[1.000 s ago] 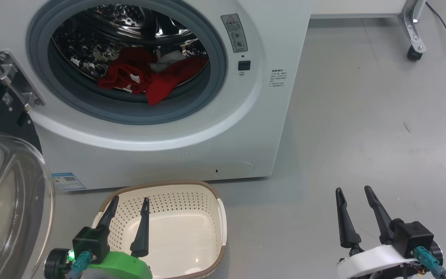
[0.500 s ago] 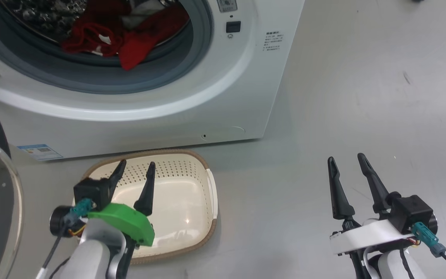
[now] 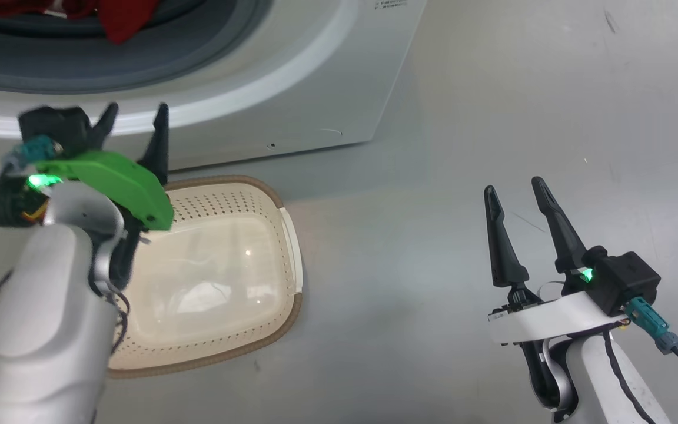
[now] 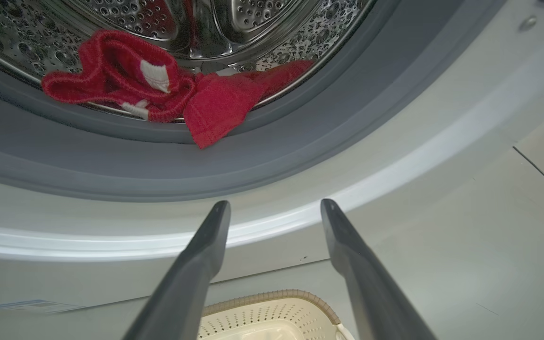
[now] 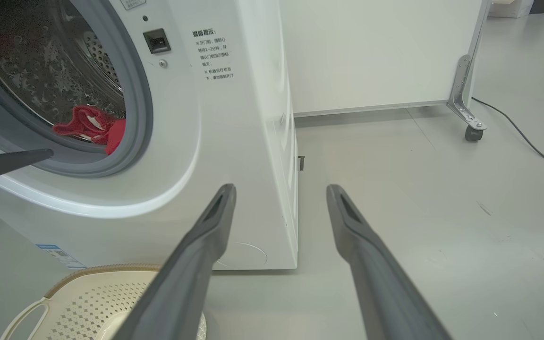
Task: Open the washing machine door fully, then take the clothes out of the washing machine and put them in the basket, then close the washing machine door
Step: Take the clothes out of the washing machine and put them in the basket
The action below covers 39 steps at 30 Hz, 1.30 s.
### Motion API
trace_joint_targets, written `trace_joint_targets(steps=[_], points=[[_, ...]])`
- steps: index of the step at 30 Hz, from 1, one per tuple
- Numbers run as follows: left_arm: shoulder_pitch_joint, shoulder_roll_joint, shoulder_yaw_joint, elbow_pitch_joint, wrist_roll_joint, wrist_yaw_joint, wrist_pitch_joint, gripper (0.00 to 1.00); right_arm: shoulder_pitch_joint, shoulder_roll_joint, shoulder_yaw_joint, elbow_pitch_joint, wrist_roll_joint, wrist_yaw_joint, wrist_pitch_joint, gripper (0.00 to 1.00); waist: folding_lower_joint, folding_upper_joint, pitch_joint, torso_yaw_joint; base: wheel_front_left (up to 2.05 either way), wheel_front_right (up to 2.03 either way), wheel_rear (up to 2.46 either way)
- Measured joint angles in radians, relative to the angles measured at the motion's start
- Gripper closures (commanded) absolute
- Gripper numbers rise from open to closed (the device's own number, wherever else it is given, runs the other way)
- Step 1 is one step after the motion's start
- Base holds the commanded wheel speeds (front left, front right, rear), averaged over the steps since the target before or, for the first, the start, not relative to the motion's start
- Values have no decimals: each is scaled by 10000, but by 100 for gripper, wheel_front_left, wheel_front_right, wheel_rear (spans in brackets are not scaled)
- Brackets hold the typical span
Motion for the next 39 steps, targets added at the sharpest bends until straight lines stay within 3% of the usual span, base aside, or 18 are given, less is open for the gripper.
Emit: trace_joint_targets(steps=[11,25,39], points=[[-2729,1062,675,211,-180,-90,1498,0,-930,-4,587,-63,729,-44,0,0,0,0,1348,-876,0,0,0],[-4730,2243,1080,901,-244,-140,2742,0,-1531,-4,1085,-104,1436,-228,0,0,1,0,2356,-1989,0,0,0],[-5661,2673,1342,1858,-228,117,3789,0,-1993,2,1202,-157,1724,-468,0,0,1,0,3011,-2568,0,0,0]])
